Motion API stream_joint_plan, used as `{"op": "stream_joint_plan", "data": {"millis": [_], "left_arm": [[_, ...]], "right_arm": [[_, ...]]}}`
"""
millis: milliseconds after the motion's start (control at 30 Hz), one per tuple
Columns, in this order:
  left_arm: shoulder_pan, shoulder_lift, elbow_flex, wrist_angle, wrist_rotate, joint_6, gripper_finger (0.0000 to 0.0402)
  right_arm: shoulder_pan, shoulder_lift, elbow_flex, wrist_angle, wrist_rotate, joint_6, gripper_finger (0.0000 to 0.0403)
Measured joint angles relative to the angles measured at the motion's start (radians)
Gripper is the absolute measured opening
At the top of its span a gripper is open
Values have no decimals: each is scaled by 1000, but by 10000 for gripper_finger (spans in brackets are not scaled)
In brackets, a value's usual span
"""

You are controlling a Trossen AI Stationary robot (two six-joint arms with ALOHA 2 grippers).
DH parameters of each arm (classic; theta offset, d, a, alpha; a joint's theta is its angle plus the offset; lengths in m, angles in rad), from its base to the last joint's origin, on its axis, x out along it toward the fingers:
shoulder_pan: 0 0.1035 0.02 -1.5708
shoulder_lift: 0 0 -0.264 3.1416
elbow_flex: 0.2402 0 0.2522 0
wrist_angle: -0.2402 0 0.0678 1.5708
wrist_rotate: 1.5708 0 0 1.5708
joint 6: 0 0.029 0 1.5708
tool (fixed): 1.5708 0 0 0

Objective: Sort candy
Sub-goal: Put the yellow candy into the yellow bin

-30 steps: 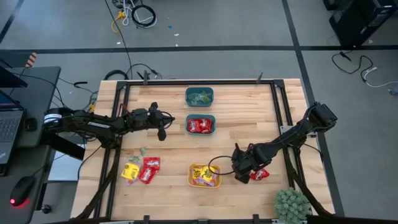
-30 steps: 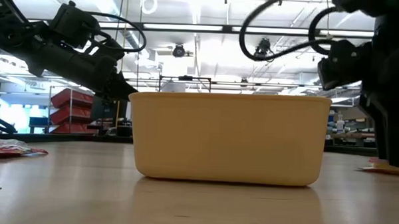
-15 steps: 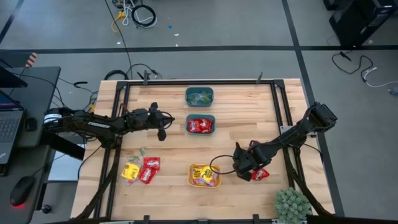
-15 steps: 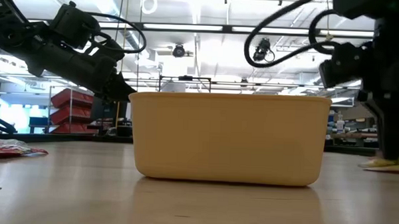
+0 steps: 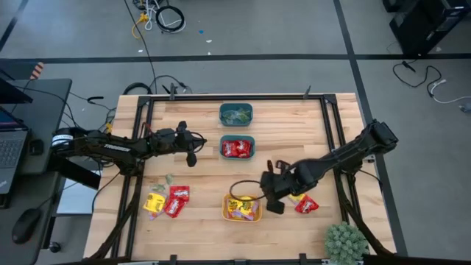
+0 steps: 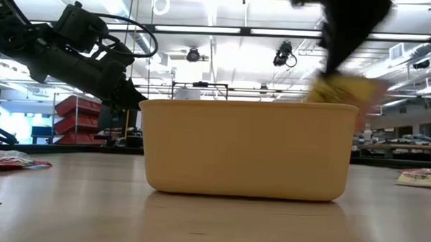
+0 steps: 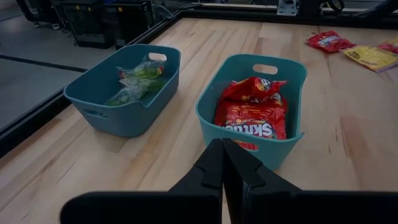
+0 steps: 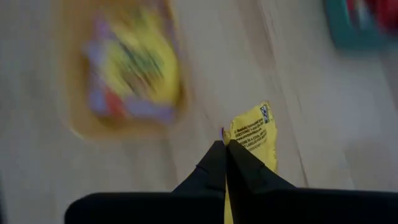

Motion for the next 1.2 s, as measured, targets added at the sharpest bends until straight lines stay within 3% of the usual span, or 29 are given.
{"op": "stream_joint_plan", "data": {"millis": [100,300,433,733,1033,1200], "left_arm": [[0,0,0,0,0,0,3],[0,0,0,0,0,0,3],[0,0,0,0,0,0,3],[0,0,0,0,-30,0,3],[0,0,0,0,-32,-3,3],[0,0,0,5,-35,-6,3]], "right_arm": [[-29,0,40,140,-33,-74,0],[-92,0,22,497,-217,-95,0],[-124,1,-22,675,-313,-23,0],[-143,1,-237,1126,-352,260,0],[-130,20,-356,1250,-278,346,0],[-119,127,-323,1285,-351,363,0]]}}
